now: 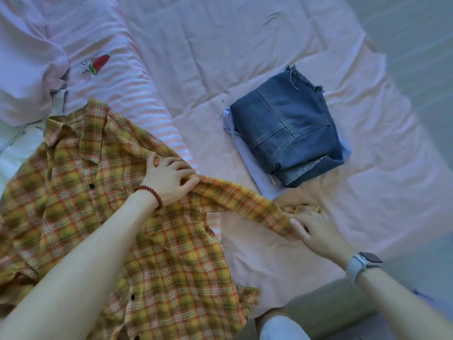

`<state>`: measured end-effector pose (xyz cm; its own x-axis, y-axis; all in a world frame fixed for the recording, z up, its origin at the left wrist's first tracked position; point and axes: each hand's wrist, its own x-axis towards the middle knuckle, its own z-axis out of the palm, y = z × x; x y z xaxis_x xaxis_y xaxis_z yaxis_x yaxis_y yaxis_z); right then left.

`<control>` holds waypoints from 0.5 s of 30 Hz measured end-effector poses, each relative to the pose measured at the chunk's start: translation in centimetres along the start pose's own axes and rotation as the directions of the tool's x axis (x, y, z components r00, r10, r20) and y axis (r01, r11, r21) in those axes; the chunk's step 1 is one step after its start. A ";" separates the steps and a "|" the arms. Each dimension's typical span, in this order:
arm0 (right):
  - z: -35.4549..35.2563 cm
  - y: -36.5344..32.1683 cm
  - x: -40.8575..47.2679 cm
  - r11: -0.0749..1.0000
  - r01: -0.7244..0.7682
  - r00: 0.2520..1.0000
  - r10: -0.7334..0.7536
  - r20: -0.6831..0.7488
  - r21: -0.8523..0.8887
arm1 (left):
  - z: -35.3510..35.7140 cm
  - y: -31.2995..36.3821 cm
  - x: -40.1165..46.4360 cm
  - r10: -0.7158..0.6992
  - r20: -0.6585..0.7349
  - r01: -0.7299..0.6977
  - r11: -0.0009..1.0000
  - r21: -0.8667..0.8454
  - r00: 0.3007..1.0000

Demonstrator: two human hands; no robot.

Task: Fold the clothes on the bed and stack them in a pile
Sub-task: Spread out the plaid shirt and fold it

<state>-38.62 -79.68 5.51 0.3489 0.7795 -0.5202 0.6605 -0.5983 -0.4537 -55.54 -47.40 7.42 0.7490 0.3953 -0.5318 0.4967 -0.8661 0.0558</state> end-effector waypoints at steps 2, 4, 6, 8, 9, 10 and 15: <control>1.1 0.2 -0.3 0.990 0.114 0.972 -0.093 0.218 -0.085 | -0.2 0.1 0.3 0.026 0.106 -0.030 0.999 0.043 0.994; 1.5 0.0 -1.1 0.974 0.187 0.954 -0.149 0.262 -0.125 | -0.4 0.1 0.1 0.044 0.122 -0.058 0.992 0.108 0.992; 1.4 0.3 -1.5 0.975 0.158 0.987 -0.152 0.050 -0.157 | -0.3 -0.1 -0.1 0.051 0.056 -0.057 0.993 0.100 0.997; 1.4 0.7 -1.6 0.985 0.055 0.976 -0.088 -0.199 -0.165 | -0.1 -0.1 -0.2 0.048 -0.009 -0.047 0.998 0.047 0.999; 1.4 0.8 -1.5 0.986 0.011 0.966 -0.054 -0.255 -0.168 | 0.0 -0.1 0.0 0.043 -0.014 -0.042 0.998 0.035 0.999; 1.5 0.8 -1.3 0.985 -0.010 0.956 -0.042 -0.291 -0.175 | 0.0 0.0 0.2 0.034 -0.001 -0.034 0.999 0.036 0.999; 0.9 1.8 0.6 0.983 -0.137 0.922 0.171 -0.348 0.120 | -0.4 0.3 1.6 0.013 -0.134 -0.017 0.999 -0.035 0.991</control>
<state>-37.83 -80.48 3.77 0.6656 0.6811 -0.3052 0.5221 -0.7171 -0.4617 -53.98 -46.90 6.90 0.8071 0.4218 -0.4130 0.4987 -0.8616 0.0946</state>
